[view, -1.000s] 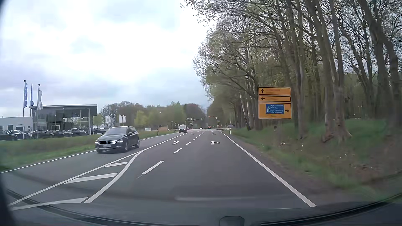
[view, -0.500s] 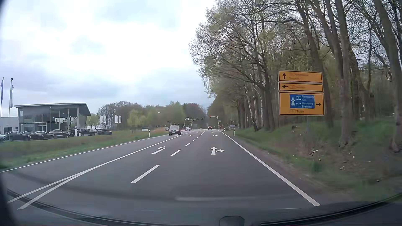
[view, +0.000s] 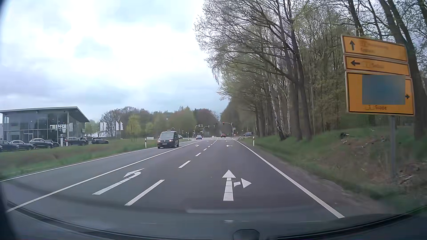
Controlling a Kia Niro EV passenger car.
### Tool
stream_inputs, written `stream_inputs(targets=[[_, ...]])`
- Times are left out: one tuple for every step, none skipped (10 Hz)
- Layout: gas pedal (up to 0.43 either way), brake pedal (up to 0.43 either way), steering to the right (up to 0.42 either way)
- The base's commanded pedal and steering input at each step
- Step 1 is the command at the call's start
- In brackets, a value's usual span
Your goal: Follow the waypoints while adhering to traffic rules and regulations
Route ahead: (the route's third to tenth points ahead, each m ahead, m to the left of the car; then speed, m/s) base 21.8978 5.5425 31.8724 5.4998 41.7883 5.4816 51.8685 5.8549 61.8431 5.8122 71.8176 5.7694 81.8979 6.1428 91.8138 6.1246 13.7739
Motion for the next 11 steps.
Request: stream_inputs(targets=[[0.087,0.000,-0.003],[0.087,0.006,-0.003],[0.087,0.000,-0.003],[0.087,0.006,-0.003],[0.087,0.006,-0.004],[0.087,0.000,-0.004],[0.087,0.000,-0.003],[0.087,0.006,-0.003],[0.087,0.000,-0.002],[0.087,0.000,-0.003],[0.087,0.000,-0.002]])
